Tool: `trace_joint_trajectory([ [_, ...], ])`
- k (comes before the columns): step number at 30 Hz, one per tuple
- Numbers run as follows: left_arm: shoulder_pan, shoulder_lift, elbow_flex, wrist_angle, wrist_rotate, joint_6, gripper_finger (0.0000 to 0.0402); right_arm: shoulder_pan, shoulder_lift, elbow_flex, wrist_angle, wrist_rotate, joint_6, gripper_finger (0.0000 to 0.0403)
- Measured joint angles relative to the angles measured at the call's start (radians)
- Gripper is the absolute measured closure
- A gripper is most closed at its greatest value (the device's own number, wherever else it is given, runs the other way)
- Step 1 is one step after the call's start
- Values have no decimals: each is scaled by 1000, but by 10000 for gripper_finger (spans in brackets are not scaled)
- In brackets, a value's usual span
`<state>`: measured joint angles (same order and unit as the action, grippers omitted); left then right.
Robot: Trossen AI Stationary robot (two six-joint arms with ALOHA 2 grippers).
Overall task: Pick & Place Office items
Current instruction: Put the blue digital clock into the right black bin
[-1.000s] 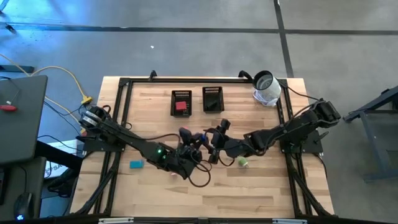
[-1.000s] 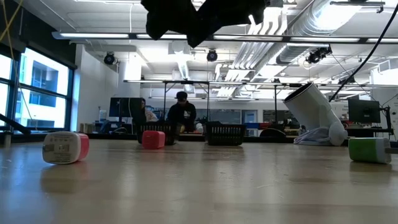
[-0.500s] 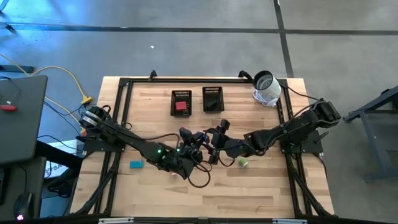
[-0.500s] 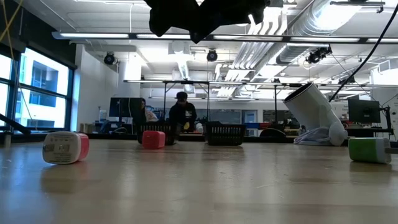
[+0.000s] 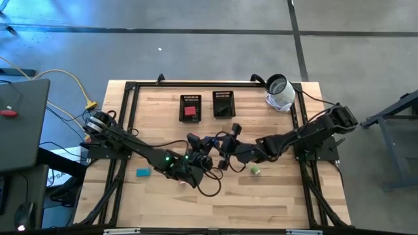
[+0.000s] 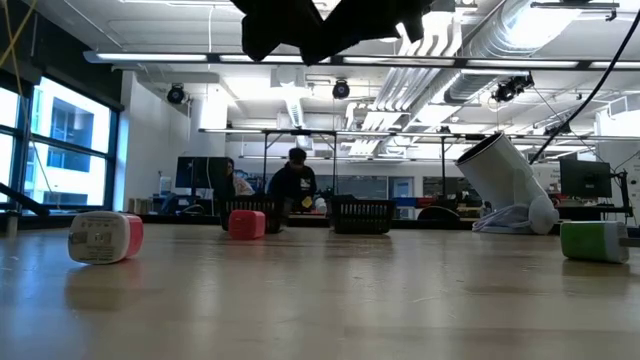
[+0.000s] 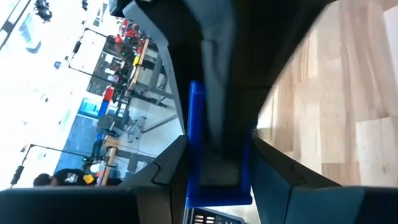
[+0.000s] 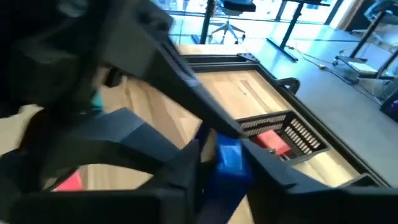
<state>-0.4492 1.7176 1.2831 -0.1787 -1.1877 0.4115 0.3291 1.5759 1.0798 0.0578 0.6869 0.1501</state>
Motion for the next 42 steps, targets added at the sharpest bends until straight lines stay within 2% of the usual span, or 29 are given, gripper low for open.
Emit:
trace_joint_trajectory([
  [2, 0, -1, 0, 3, 3, 2, 298, -1, -1, -1, -16, -5, -24, 344],
  [4, -1, -3, 0, 4, 19, 2, 314, -4, 0, -2, -15, -8, -30, 358],
  [14, -6, -2, 0, 5, 12, 11, 354, -11, -1, -1, -18, -32, -18, 349],
  [23, -6, -2, 0, 8, -7, 45, 356, -12, -1, 1, -36, -30, -16, 357],
  [28, -6, 0, 0, -2, -63, 47, 356, -13, -1, 3, -55, -8, -15, 357],
  [35, -6, -2, 1, -3, -213, 65, 356, -33, 1, -3, -133, -15, 13, 357],
  [42, -6, -2, 1, 2, -233, 31, 356, -60, 1, -2, -144, -13, 13, 357],
])
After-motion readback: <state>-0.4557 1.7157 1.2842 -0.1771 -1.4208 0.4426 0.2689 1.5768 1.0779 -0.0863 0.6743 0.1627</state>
